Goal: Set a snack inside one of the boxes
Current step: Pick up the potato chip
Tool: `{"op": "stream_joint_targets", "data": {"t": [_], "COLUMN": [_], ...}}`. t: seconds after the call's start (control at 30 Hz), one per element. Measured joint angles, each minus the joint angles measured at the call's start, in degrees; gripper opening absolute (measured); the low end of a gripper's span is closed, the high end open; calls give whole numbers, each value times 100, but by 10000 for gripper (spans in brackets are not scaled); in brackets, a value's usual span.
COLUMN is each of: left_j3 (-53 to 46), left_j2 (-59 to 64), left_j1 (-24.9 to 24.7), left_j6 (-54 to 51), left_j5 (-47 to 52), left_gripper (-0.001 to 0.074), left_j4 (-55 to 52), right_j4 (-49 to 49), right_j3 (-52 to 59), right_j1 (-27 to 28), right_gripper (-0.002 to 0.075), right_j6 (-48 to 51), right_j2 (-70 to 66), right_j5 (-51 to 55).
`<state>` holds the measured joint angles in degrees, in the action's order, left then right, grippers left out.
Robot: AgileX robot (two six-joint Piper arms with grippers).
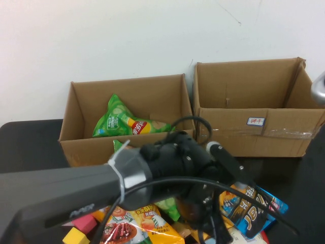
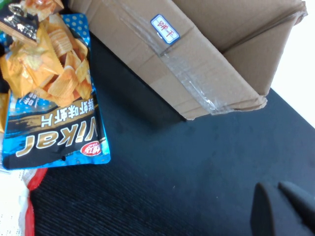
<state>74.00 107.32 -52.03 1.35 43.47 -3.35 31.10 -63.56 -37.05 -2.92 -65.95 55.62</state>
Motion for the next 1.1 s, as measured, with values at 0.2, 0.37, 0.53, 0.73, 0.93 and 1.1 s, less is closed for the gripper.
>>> {"op": "stream_joint_targets", "data": {"t": [0.2, 0.37, 0.53, 0.73, 0.93, 1.1], "left_j3": [0, 0, 0, 0, 0, -338], "left_j2": [218, 257, 257, 257, 257, -89], "left_j1": [135, 659, 1166, 1482, 1555, 1555], "left_j6": [1109, 1281, 825, 726, 869, 968], "left_j5": [-528, -221, 631, 1011, 1342, 1057], "left_gripper": [22, 221, 489, 552, 556, 556], "left_j4": [-722, -524, 36, 176, 114, 272], "right_j4": [12, 83, 96, 96, 96, 96], "right_j3": [0, 0, 0, 0, 0, 0], "right_j1": [0, 0, 0, 0, 0, 0], "right_gripper": [-1, -1, -1, -1, -1, -1], "right_j6": [-242, -472, -592, -721, -732, -732], "right_j2": [0, 0, 0, 0, 0, 0], "right_j5": [105, 261, 295, 242, 239, 230]}}
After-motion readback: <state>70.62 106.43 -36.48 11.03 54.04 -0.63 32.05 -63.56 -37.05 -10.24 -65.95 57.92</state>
